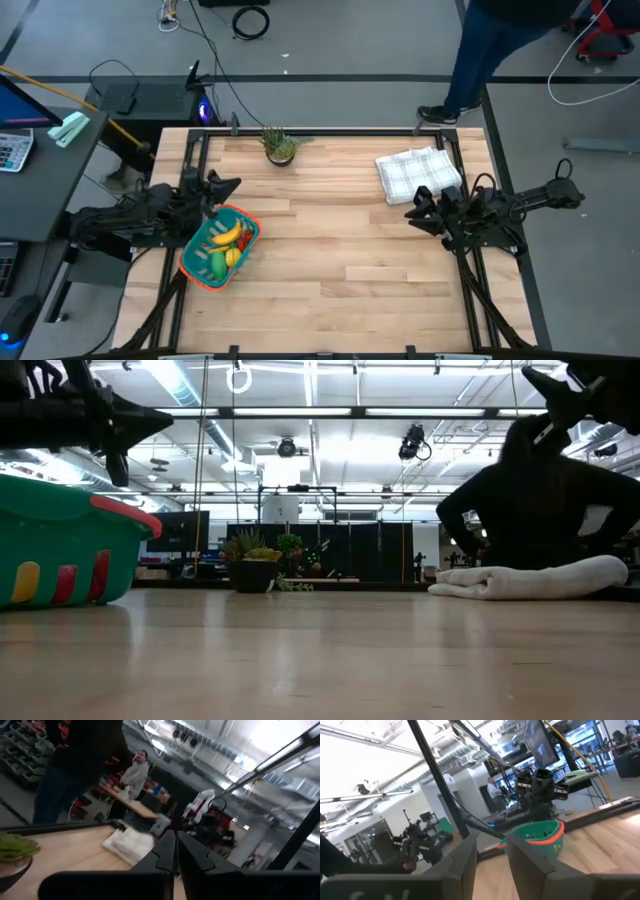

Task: Pick and placing Produce into tupperware
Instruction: Return to Home Position

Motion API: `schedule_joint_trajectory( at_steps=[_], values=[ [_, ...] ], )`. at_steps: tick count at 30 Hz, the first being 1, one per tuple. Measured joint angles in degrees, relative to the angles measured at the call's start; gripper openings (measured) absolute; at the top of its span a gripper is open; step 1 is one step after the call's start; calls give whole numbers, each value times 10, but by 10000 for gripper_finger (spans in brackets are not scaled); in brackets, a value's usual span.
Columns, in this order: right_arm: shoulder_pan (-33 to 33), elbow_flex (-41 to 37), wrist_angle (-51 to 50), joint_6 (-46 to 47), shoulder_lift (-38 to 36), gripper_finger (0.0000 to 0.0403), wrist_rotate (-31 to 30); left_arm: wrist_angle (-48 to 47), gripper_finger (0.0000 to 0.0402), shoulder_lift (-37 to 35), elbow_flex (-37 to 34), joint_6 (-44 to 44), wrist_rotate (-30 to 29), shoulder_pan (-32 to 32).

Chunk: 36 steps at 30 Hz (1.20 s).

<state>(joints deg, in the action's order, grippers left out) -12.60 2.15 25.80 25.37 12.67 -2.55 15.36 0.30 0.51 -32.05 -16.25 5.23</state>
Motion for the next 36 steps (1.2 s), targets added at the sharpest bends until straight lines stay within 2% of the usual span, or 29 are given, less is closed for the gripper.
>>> schedule_joint_trajectory(
  at_steps=[7,12,15,36],
  values=[
    [0,0,-62,-9,0,117,-46,-11,7,0,0,53,0,0],
    [0,0,-96,-9,0,117,-82,-74,10,0,0,47,0,0],
    [0,0,-97,-9,0,117,-83,-115,22,1,0,23,3,0],
    [0,0,-99,-15,0,117,-81,-108,19,8,-1,16,8,0]
  ],
)
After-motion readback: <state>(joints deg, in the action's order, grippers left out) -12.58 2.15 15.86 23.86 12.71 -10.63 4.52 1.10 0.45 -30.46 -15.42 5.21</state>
